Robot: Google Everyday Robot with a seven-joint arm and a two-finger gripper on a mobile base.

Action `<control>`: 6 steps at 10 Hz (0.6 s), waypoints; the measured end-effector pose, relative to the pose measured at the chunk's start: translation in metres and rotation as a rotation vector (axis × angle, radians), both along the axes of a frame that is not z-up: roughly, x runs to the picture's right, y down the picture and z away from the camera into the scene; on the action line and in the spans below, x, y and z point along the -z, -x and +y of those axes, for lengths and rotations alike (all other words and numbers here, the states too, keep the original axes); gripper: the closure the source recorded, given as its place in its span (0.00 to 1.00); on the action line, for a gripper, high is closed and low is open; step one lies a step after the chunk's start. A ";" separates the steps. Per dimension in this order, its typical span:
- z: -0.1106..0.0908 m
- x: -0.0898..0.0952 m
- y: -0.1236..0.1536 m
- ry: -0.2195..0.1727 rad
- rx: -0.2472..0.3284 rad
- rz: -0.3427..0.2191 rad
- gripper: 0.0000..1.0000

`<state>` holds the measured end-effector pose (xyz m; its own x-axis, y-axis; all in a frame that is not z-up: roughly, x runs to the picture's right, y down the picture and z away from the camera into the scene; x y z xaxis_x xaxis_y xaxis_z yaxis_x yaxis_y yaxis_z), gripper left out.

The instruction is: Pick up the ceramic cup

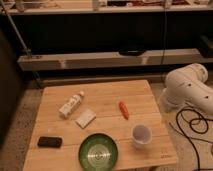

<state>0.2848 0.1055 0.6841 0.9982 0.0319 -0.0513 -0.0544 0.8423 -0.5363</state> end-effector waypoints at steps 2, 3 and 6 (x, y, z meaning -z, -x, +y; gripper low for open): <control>0.000 0.000 0.000 0.000 0.000 0.000 0.35; 0.000 0.000 0.000 0.001 0.001 0.000 0.35; 0.018 0.012 0.025 0.018 0.052 -0.022 0.35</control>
